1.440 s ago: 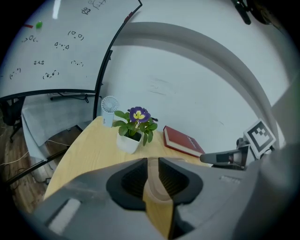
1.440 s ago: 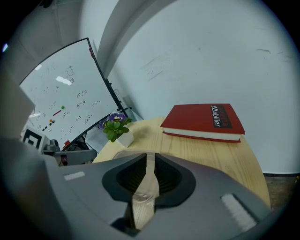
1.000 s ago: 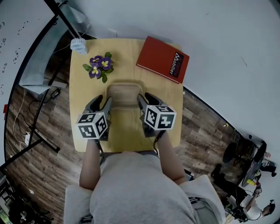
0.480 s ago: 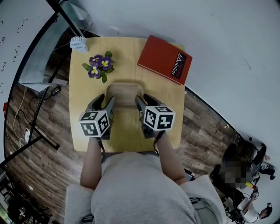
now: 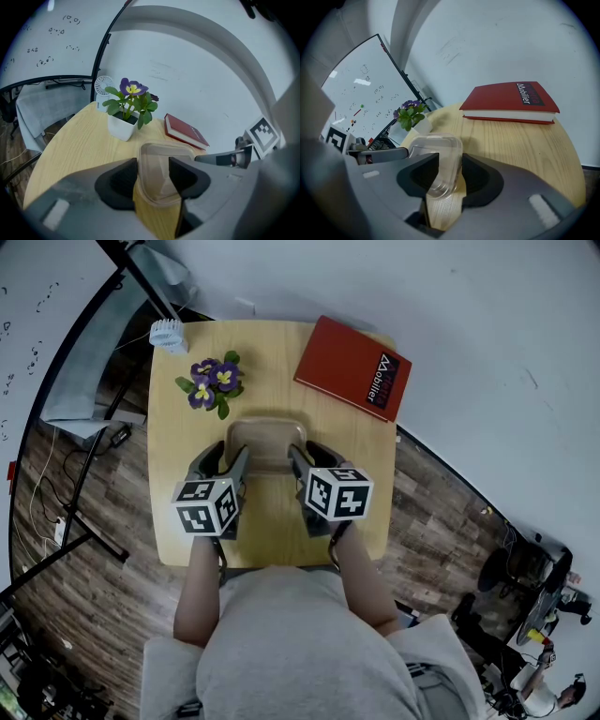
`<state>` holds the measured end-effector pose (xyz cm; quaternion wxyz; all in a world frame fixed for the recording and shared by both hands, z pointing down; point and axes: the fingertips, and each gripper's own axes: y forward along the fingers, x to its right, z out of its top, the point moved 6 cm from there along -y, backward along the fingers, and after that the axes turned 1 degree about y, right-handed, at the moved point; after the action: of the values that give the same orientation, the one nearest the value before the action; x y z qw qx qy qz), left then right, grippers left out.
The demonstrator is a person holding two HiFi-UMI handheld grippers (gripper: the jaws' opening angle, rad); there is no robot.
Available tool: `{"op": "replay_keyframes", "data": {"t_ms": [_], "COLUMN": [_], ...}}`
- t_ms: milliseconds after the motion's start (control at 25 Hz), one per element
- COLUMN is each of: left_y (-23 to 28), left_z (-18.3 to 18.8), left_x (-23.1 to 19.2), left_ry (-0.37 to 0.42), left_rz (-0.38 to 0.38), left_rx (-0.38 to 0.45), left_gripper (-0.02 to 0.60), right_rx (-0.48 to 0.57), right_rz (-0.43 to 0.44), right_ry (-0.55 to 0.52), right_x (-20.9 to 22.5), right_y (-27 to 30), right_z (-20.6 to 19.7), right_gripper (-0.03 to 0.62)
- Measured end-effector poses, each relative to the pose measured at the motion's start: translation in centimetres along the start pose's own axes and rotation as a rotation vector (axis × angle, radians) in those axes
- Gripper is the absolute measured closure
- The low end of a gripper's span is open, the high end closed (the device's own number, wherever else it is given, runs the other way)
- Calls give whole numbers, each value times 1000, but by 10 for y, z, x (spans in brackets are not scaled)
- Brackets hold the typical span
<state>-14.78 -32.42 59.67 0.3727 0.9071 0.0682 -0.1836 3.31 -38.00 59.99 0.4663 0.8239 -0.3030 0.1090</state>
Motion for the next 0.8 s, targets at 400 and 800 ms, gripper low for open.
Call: {"op": "replay_keyframes", "data": {"t_ms": [400,800], "left_y": [-5,-8], "left_z": [3,4], "left_x": [3,4], "left_ry": [52,65], "left_rz": [-11,-36], "left_rx": [-8,-6], "left_gripper": [370,370], "right_rx": [25,57], "right_rz": [-38,-50], "right_ry": [-24,-14], "right_x": [-6,-9], "right_y": [-4,-8], "right_z": [2,-2], "right_gripper": [433,427]}}
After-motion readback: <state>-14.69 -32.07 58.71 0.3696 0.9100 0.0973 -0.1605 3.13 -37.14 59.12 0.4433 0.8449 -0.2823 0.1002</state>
